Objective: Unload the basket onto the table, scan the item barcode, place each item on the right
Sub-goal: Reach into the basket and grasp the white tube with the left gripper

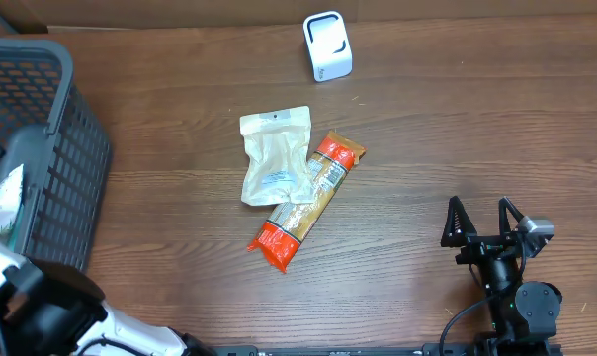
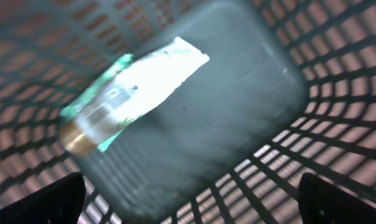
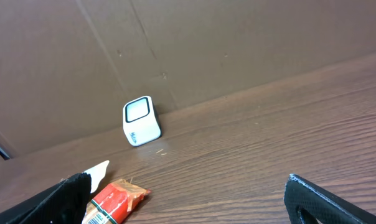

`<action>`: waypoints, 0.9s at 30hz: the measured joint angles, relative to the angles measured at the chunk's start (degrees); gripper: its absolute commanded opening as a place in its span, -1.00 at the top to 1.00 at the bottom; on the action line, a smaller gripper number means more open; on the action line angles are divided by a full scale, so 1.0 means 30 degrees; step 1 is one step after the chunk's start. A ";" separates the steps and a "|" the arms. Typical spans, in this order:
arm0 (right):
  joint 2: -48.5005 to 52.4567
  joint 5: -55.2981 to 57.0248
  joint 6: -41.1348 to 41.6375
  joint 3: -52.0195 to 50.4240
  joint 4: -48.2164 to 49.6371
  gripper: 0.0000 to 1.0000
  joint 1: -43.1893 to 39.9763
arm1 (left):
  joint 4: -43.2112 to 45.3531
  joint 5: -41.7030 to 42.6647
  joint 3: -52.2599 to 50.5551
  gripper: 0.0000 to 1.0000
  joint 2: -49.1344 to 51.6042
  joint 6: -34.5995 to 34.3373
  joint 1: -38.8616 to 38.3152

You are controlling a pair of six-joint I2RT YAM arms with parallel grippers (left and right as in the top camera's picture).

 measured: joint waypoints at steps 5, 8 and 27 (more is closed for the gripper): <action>0.0000 0.0000 -0.0007 0.0000 0.0000 -1.00 0.0000 | 0.0437 0.0729 -0.0750 -0.98 0.2186 0.2419 0.0000; 0.0000 0.0007 0.0007 0.0000 -0.0015 -1.00 0.0000 | 0.0612 0.0663 -0.0780 -1.00 0.3432 0.3599 0.0000; 0.0000 0.0000 0.0007 0.0000 -0.0015 -1.00 0.0000 | 0.5566 -0.2892 -0.1523 -1.00 0.5391 0.7286 0.0000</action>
